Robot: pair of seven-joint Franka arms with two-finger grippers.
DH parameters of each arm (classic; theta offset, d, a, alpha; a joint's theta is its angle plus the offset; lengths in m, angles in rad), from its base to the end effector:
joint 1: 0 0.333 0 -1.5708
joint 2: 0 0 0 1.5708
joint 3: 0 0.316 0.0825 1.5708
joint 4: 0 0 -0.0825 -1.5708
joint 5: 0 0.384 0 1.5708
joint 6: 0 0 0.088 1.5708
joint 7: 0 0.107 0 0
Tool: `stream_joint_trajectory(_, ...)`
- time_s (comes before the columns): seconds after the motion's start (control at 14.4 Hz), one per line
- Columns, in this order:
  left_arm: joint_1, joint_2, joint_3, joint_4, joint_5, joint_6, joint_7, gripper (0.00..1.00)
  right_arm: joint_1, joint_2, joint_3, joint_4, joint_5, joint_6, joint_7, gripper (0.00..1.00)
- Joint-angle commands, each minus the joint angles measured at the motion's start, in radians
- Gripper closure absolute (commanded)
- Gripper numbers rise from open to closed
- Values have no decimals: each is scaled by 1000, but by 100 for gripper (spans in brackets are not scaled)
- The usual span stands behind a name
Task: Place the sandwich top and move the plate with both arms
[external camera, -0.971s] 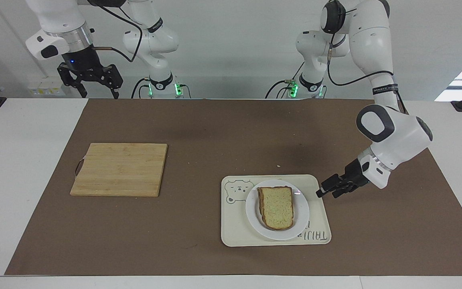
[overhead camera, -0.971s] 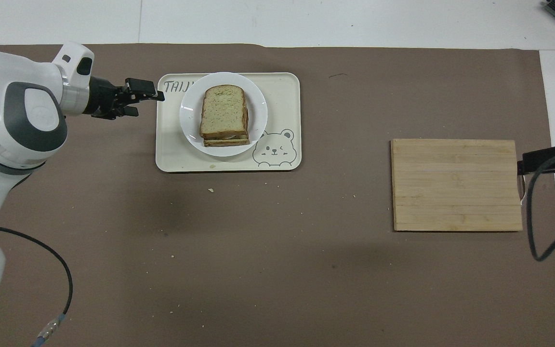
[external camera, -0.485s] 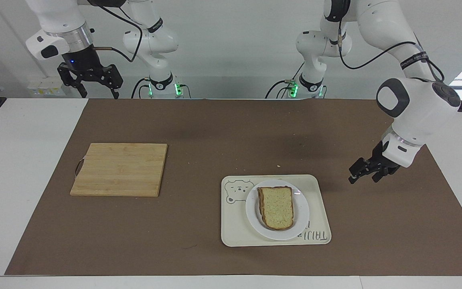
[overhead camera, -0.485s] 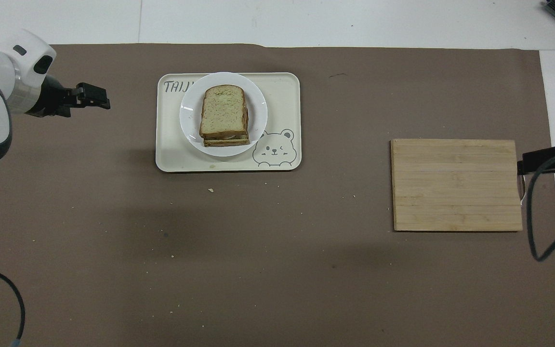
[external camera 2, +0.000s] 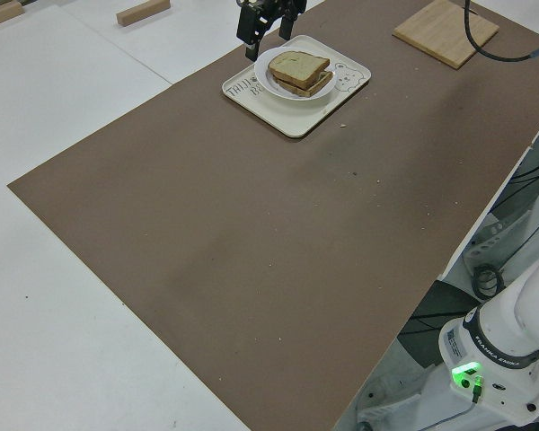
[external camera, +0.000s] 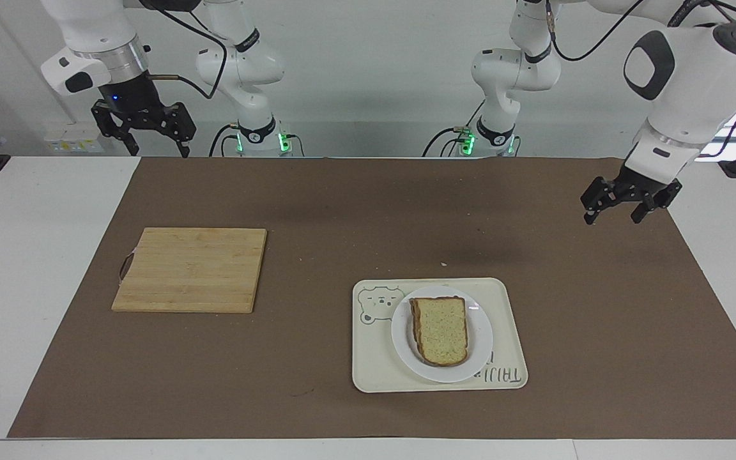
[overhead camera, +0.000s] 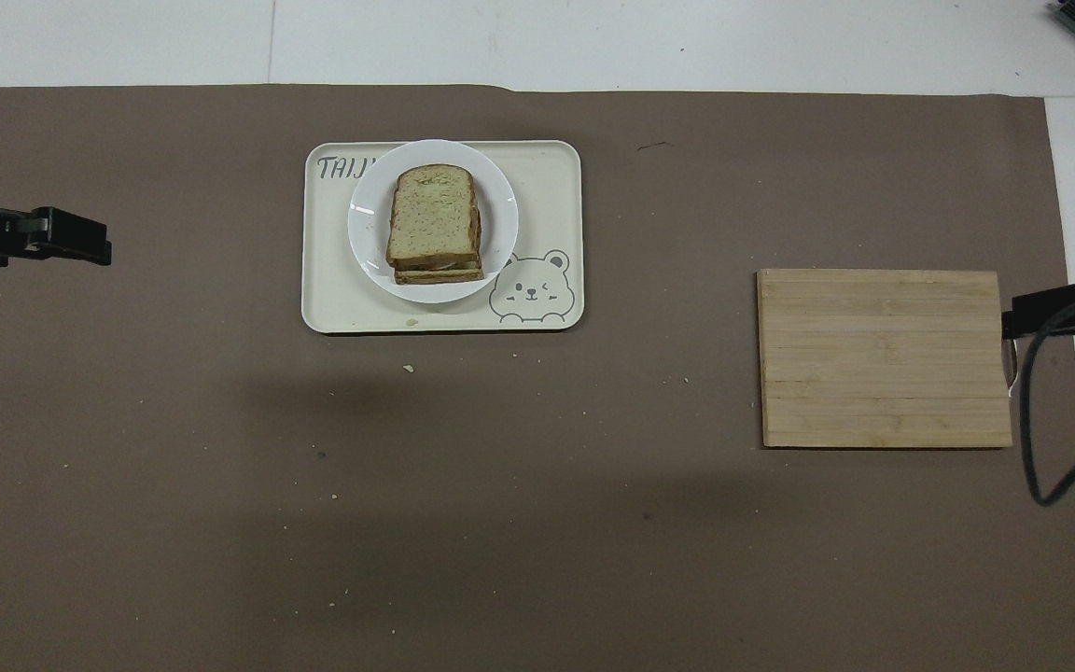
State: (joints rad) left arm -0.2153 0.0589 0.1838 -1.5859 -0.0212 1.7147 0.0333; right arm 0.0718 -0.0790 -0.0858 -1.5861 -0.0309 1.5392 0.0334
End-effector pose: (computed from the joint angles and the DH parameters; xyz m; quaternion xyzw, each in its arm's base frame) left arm 0.5846 -0.0234 0.5974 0.9989 -0.0316 0.0354 0.0051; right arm 0.5266 -0.0128 0.6570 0.9995 -0.0243 0.0160 0.0119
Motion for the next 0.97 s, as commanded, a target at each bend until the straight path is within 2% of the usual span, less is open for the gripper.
stream_joint_trajectory(0.0, -9, -10, 0, 62, 26, -128, 25, 0, -12, 1, 8, 1, 0, 4, -24, 0)
stream_joint_trajectory(0.9, -3, -11, -3, 67, 10, -104, 20, 0, -10, -2, 6, 0, 0, -10, -24, 0)
